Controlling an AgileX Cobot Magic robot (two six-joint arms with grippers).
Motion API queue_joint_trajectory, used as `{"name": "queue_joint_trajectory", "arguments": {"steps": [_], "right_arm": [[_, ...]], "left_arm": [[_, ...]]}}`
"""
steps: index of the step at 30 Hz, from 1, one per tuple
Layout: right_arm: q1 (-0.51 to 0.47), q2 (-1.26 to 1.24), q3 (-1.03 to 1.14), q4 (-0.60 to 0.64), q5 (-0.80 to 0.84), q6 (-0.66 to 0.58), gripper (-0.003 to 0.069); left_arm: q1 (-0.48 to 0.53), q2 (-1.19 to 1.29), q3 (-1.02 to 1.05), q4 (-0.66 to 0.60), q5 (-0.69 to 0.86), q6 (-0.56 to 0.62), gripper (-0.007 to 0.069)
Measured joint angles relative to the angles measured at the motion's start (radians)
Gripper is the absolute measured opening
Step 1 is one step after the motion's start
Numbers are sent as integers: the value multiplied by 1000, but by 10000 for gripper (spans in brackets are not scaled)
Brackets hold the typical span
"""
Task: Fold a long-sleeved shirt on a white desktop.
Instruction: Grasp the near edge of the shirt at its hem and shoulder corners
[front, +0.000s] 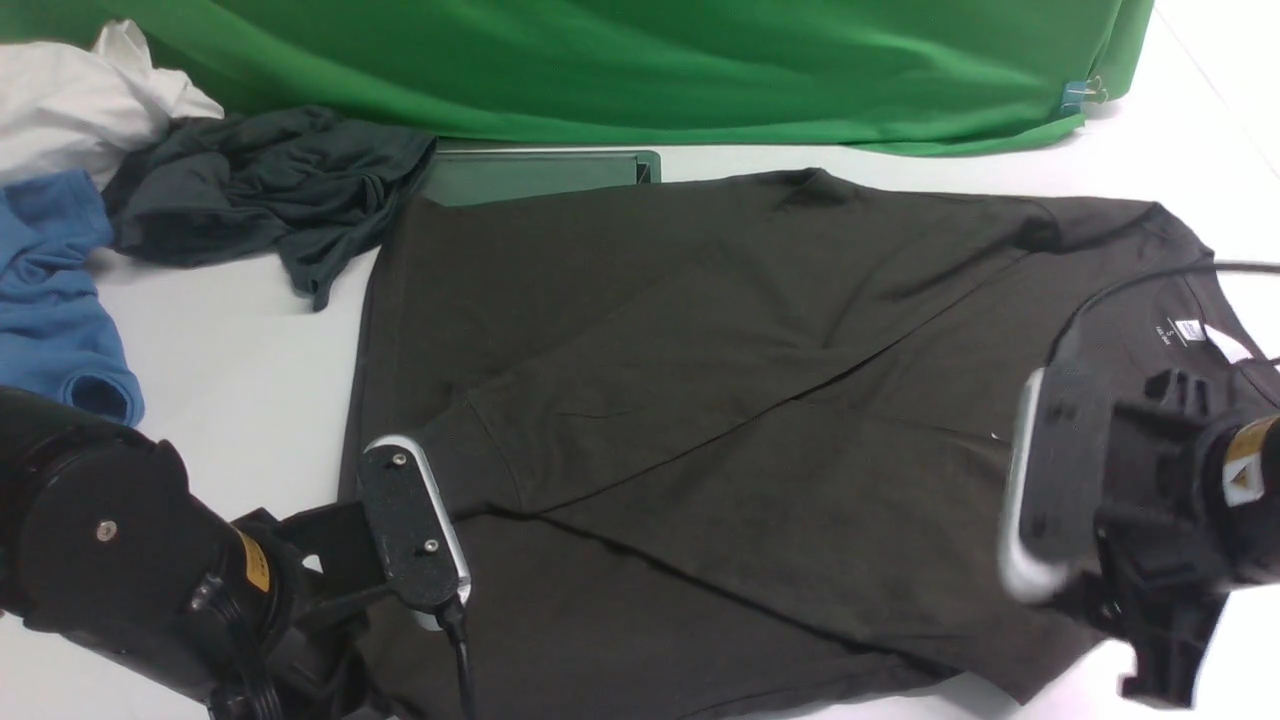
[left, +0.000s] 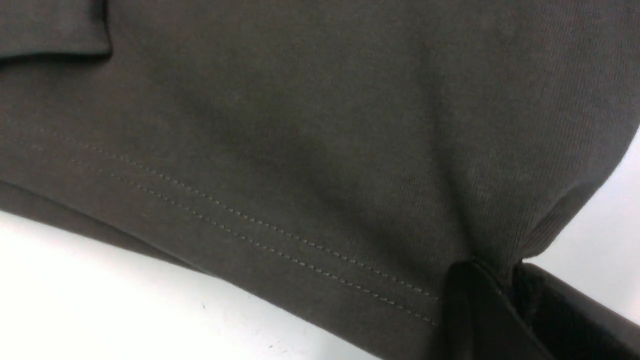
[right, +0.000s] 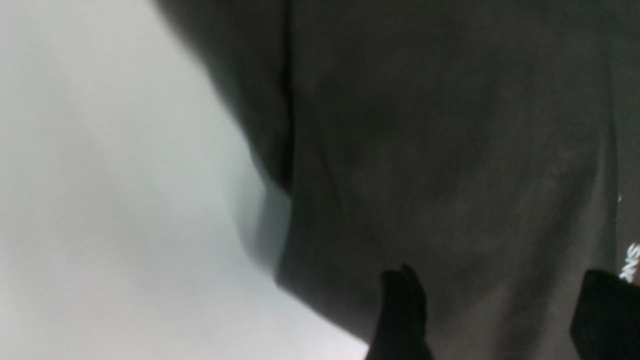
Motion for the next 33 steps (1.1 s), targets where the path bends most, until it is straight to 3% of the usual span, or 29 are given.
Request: {"name": "queue_joint_trajectory", "arguments": {"steps": [8,19,26,33], "right_arm": [[-5,125,95,-261,-43,3,451],[-162,234,116,-298,-179,-17,461],[-186,260,107,-321,-239,-42,446],[-186,270,107,-322,-230,-42,127]], "left_arm": [[0,0,0,4,17,-20,43],[0,-3,0,6,11,-22,43],[0,-3,0,10,8,-22,43],[0,-3,0,11,8,-23,43]]}}
